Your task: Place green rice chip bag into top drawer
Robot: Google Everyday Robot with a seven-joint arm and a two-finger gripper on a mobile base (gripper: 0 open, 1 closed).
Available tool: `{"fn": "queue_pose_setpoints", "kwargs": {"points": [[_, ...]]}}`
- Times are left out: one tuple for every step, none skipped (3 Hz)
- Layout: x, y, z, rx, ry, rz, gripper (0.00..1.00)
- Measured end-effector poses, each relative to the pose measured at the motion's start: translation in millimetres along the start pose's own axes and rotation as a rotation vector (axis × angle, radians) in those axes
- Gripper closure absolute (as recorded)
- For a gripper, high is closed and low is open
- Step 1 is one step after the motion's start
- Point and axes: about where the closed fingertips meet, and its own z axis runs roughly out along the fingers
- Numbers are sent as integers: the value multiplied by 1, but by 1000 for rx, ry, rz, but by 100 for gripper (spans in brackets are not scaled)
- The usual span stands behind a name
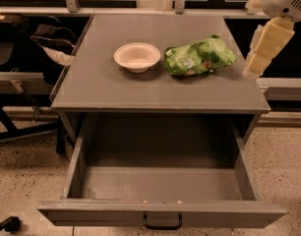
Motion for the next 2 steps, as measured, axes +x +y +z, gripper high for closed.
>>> {"fn": "queue_pose_setpoints", "kwargs": {"points": [[-5, -22, 1, 12, -36, -24, 0], [-8, -40, 8, -1, -75, -41, 0]]}}
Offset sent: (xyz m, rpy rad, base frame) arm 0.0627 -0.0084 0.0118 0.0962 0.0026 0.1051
